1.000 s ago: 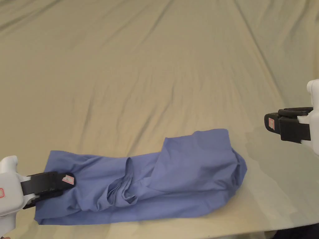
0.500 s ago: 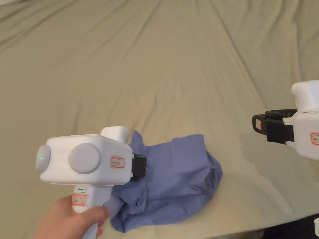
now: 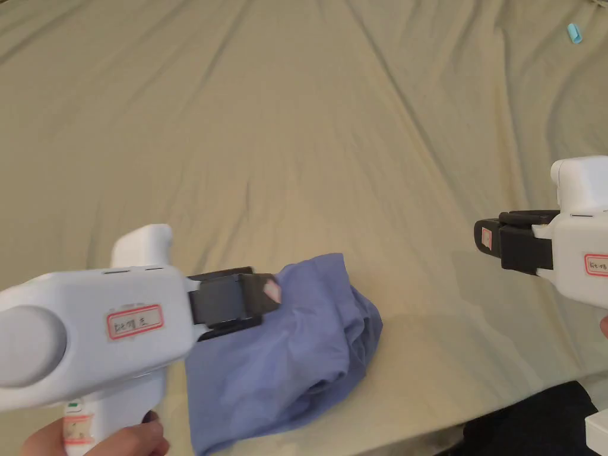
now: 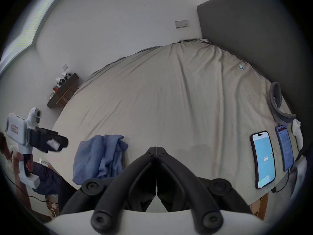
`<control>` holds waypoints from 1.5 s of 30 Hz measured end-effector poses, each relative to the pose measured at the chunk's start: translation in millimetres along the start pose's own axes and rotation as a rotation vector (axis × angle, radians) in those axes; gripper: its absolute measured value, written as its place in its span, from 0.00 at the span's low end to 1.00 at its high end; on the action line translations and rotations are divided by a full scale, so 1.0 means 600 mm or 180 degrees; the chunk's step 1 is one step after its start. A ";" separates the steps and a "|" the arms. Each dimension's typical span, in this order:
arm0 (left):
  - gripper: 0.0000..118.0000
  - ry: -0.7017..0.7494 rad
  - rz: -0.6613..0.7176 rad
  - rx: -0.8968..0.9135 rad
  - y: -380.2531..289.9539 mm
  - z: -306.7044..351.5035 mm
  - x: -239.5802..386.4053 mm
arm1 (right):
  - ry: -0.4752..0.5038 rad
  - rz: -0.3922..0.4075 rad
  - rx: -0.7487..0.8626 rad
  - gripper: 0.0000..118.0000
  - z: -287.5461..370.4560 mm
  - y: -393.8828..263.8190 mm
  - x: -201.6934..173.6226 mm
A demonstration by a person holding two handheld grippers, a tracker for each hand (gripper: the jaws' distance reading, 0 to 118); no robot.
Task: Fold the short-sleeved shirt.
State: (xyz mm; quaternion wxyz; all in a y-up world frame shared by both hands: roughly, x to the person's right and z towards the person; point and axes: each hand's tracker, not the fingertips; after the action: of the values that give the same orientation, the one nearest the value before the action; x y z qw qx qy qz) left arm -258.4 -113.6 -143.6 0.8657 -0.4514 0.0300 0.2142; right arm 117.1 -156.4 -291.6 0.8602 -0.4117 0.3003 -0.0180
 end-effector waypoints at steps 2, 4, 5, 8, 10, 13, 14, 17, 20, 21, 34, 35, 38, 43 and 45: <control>0.00 0.0434 -0.0183 0.0078 -0.013 -0.029 -0.003 | -0.0011 0.0001 0.0007 0.02 0.000 0.000 0.000; 0.00 0.0111 0.0169 -0.0254 -0.019 -0.081 -0.014 | -0.0036 0.0014 -0.0006 0.02 -0.001 0.000 -0.001; 0.00 -0.0172 0.0197 -0.0437 -0.024 -0.110 -0.005 | -0.0044 0.0020 -0.0013 0.02 -0.002 0.000 -0.001; 0.00 -0.0456 0.0137 -0.0692 -0.043 -0.188 0.053 | -0.0085 0.0027 -0.0050 0.02 -0.006 -0.002 -0.001; 0.00 -0.0268 -0.0107 -0.0794 -0.047 -0.233 0.090 | -0.0118 0.0029 -0.0078 0.02 -0.008 -0.003 0.001; 0.00 -0.0276 -0.0178 -0.0785 -0.047 -0.268 0.129 | -0.0141 0.0001 -0.0117 0.02 -0.010 -0.007 0.006; 0.00 -0.0424 -0.0281 -0.0753 -0.045 -0.270 0.140 | -0.0163 0.0002 -0.0129 0.02 -0.010 -0.007 0.007; 0.00 -0.0572 -0.0465 -0.0762 -0.047 -0.274 0.166 | -0.0184 -0.0014 -0.0147 0.02 -0.010 -0.006 0.010; 0.00 -0.0723 -0.0529 -0.0680 -0.044 -0.219 0.164 | -0.0187 0.0028 -0.0123 0.02 0.000 0.001 0.002; 0.00 -0.0785 -0.0571 -0.0531 -0.039 -0.187 0.155 | -0.0171 0.0058 -0.0110 0.02 0.003 0.005 -0.005; 0.00 0.0424 -0.0052 0.0373 -0.062 0.133 -0.124 | 0.0491 0.0993 -0.0473 0.02 -0.096 0.000 -0.253; 0.00 0.0403 -0.0026 0.0361 -0.069 0.134 -0.135 | 0.0467 0.0998 -0.0610 0.02 -0.126 -0.015 -0.261; 0.00 0.0298 0.0096 0.0283 -0.080 0.121 -0.162 | 0.0231 0.1132 -0.1010 0.02 -0.198 -0.062 -0.262; 0.00 -0.0025 0.0374 0.0139 -0.080 0.080 -0.190 | 0.0164 0.1116 -0.1083 0.02 -0.233 -0.078 -0.249; 0.06 -0.0511 0.0656 0.0106 -0.077 0.053 -0.222 | 0.0255 0.1085 -0.1156 0.02 -0.237 -0.068 -0.240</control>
State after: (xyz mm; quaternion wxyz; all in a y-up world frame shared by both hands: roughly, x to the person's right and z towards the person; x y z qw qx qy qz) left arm -365.2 -157.0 -56.5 0.8461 -0.4129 0.0104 0.3369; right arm -67.3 -242.6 -258.1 0.7502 -0.5018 0.3976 0.1653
